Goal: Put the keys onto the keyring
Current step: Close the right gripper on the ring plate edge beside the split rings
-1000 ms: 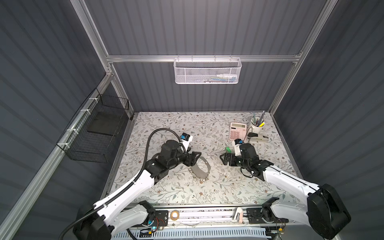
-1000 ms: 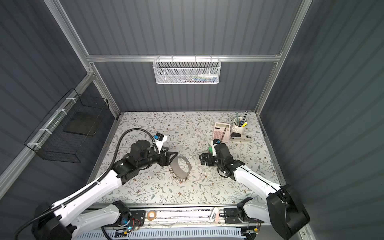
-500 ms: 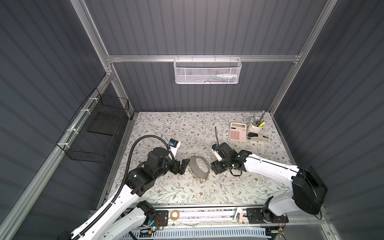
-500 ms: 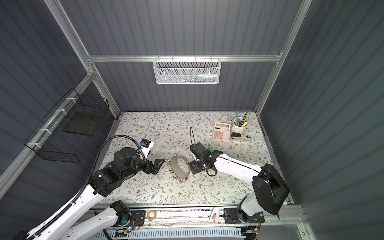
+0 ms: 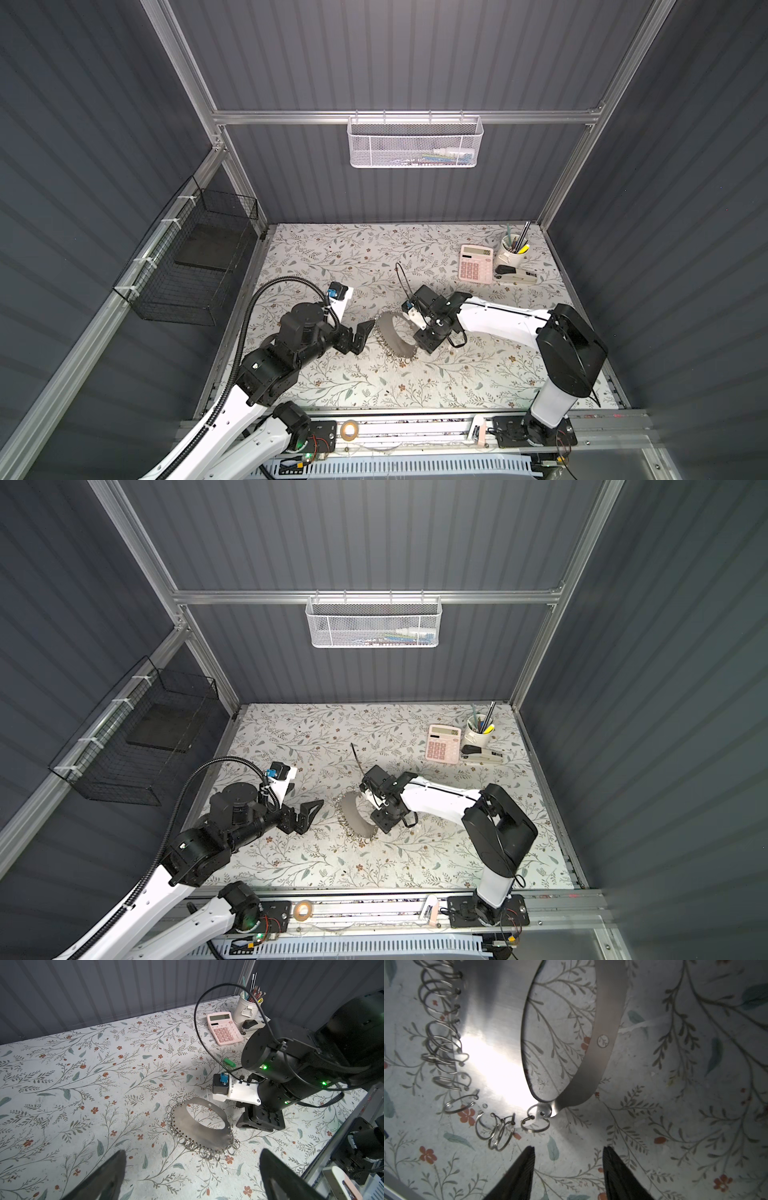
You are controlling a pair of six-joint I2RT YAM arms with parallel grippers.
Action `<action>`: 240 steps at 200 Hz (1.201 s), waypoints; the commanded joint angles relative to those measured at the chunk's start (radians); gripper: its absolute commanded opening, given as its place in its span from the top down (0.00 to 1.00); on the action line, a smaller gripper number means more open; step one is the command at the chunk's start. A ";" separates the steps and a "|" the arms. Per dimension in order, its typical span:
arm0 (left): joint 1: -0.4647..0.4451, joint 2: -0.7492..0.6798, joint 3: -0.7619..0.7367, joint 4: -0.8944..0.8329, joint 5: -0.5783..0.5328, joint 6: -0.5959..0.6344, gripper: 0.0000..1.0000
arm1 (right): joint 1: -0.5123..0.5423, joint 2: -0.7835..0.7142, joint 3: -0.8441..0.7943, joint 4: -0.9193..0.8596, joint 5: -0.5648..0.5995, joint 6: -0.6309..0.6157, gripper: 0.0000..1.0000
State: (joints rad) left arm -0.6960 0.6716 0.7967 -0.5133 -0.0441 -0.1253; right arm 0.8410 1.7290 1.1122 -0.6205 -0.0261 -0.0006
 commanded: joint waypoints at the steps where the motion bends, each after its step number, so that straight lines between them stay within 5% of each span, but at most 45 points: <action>1: -0.003 -0.018 -0.009 -0.015 0.021 0.020 0.00 | 0.016 -0.018 0.014 -0.008 -0.044 -0.058 0.45; 69: -0.003 -0.030 -0.011 -0.015 0.018 0.020 0.00 | 0.036 0.028 0.058 0.008 0.020 -0.111 0.43; 240: -0.003 -0.020 -0.013 -0.013 0.029 0.024 0.00 | 0.040 0.078 0.035 0.055 -0.017 -0.074 0.69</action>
State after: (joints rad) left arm -0.6960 0.6521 0.7952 -0.5167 -0.0319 -0.1223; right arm 0.8742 1.8122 1.1667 -0.5655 -0.0303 -0.0986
